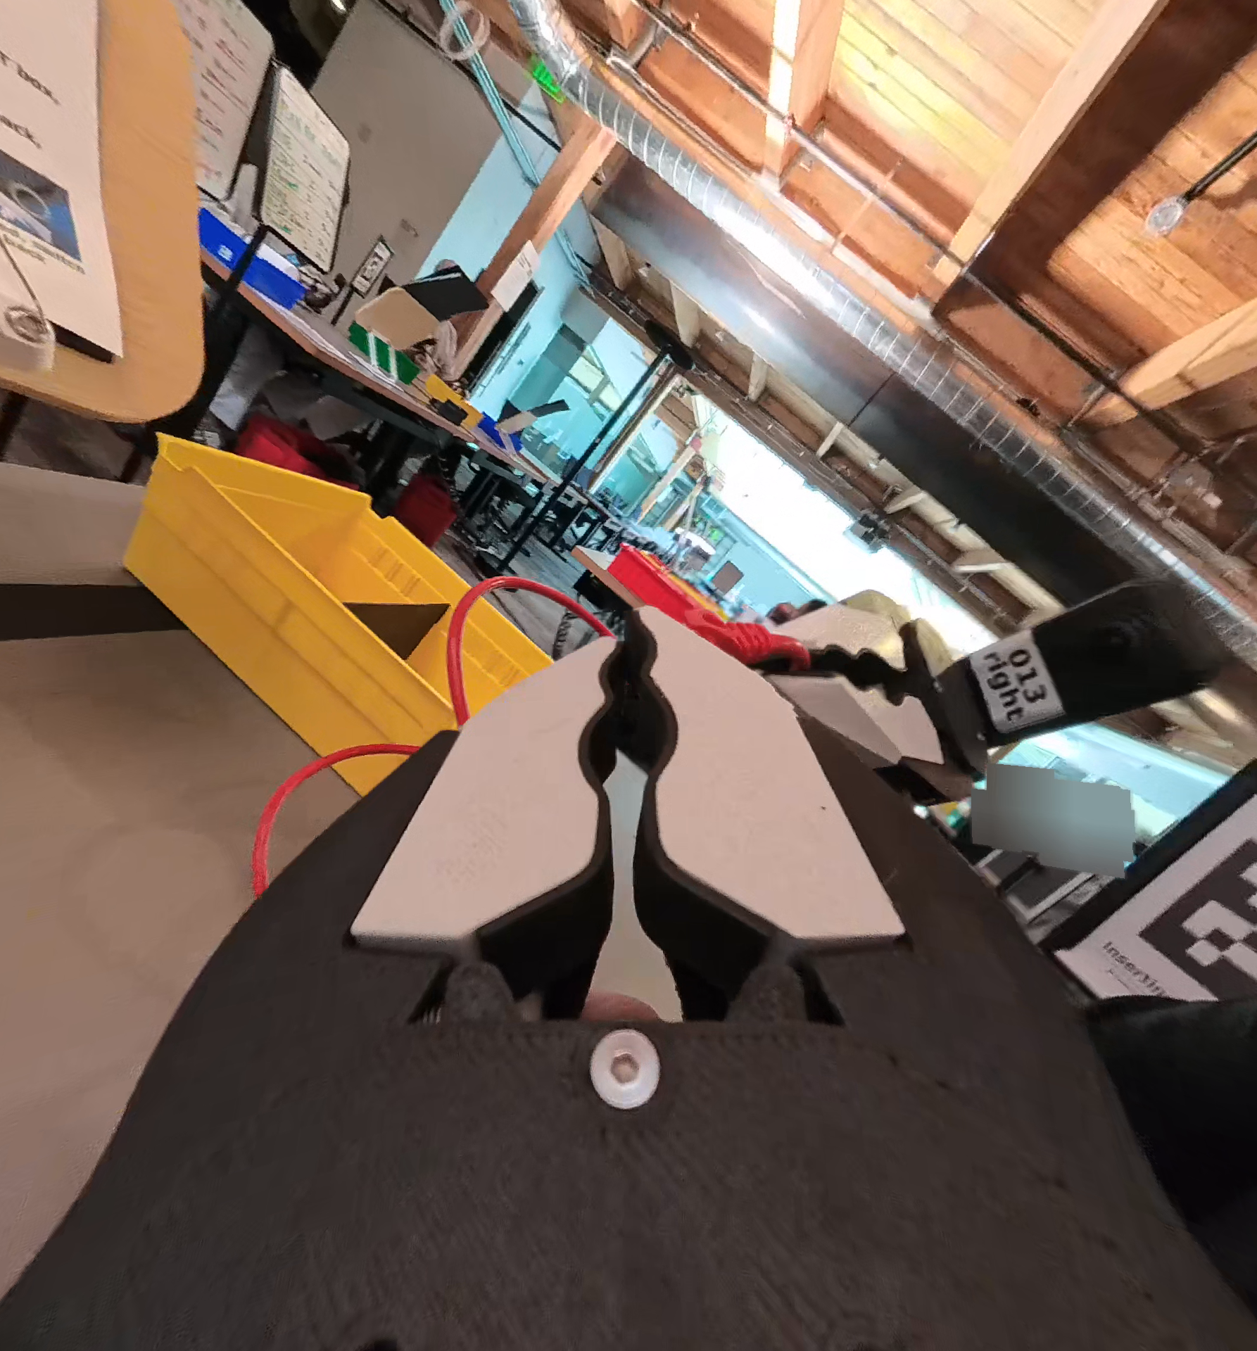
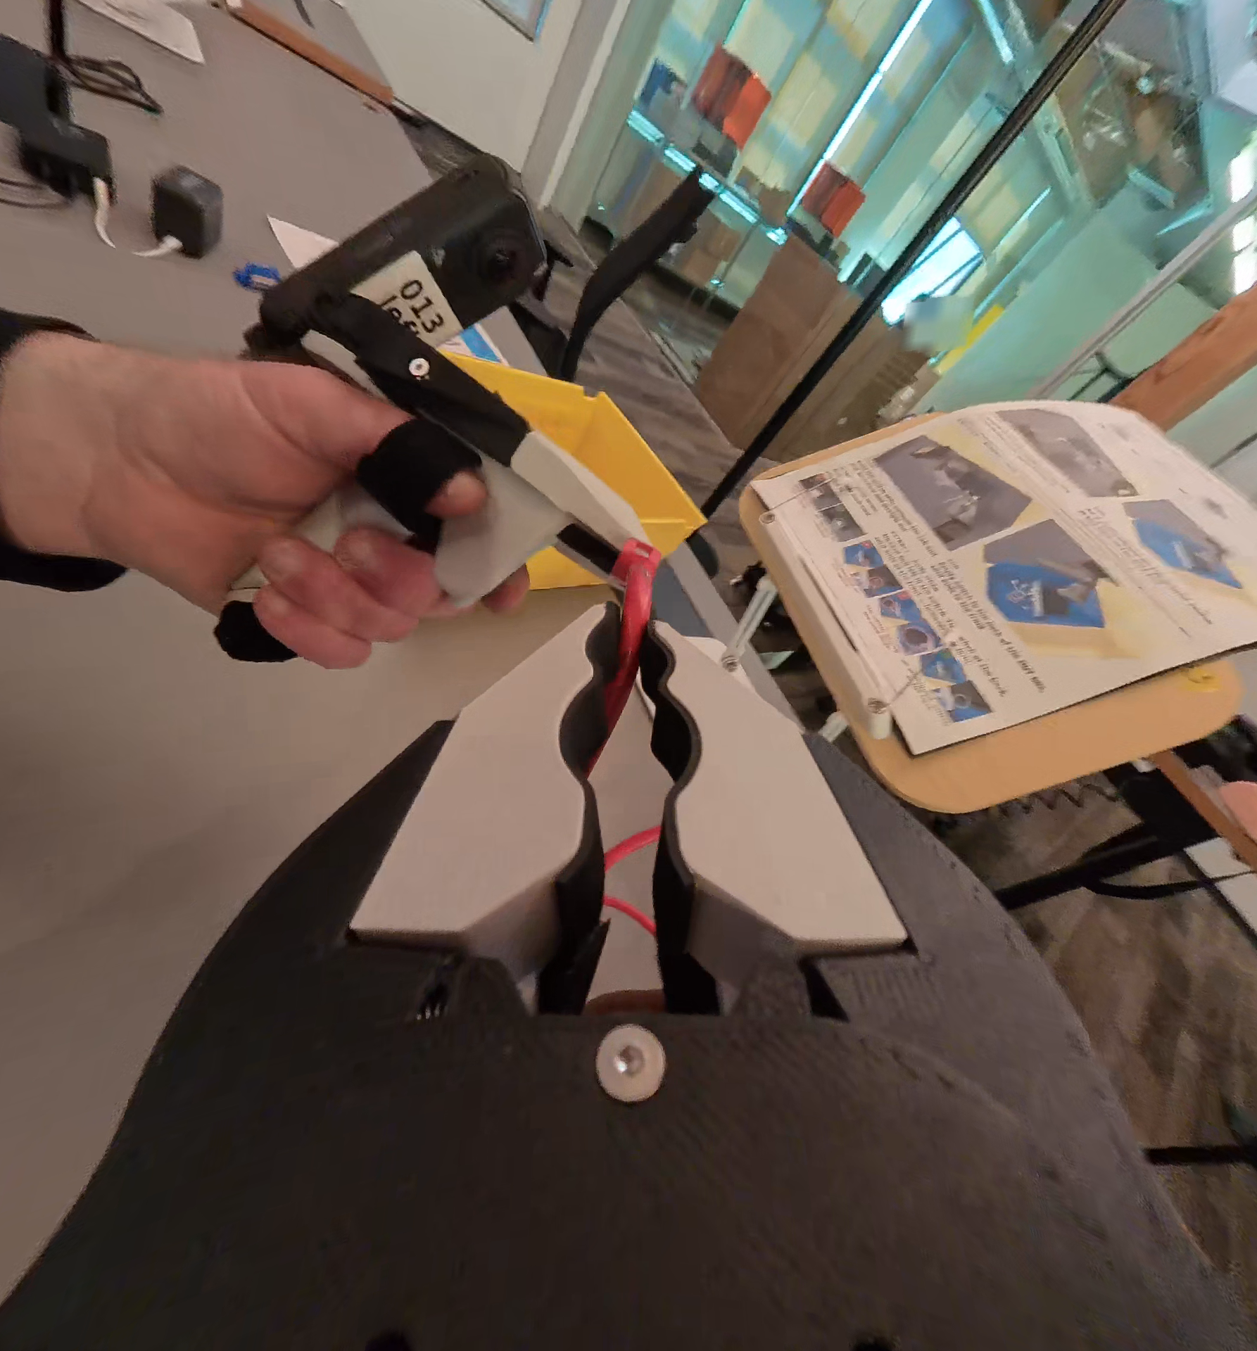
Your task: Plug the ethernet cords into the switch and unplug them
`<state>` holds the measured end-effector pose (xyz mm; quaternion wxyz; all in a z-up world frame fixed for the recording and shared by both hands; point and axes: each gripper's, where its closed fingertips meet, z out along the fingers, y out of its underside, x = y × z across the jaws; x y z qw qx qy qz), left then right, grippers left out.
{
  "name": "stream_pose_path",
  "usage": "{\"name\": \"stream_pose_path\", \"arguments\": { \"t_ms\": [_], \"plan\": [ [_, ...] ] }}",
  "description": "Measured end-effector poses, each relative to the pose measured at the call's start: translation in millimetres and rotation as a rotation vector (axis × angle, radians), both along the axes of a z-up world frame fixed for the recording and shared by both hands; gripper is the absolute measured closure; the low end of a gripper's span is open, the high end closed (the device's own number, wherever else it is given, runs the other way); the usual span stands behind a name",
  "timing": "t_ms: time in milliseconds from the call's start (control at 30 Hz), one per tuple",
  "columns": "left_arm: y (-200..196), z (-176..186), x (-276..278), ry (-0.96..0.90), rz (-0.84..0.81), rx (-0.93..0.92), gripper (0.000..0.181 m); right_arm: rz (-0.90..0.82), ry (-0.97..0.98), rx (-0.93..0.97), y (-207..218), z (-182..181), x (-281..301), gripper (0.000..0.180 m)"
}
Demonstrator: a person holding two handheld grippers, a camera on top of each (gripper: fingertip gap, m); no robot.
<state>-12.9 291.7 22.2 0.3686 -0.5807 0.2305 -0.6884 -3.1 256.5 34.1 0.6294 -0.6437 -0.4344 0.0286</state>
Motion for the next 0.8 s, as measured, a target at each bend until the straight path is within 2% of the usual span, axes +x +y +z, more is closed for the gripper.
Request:
{"name": "stream_pose_path", "arguments": {
  "t_ms": [167,533,600,667,800],
  "plan": [
    [-8,-2,4,0.062,-0.015,0.066,0.181,0.004,0.101,0.018,0,11,3,0.178],
    [-24,-17,22,0.127,-0.052,0.085,0.181,0.048,0.286,0.028,4,17,-4,0.177],
    [-48,-17,34,0.119,-0.158,0.11,0.181,0.052,0.28,0.014,7,10,-9,0.178],
    [-45,-21,39,0.147,-0.071,0.135,0.181,0.075,0.283,-0.006,7,4,-13,0.177],
    [-29,-21,26,0.162,-0.031,0.165,0.181,0.036,0.264,-0.004,2,19,9,0.18]
  ]
}}
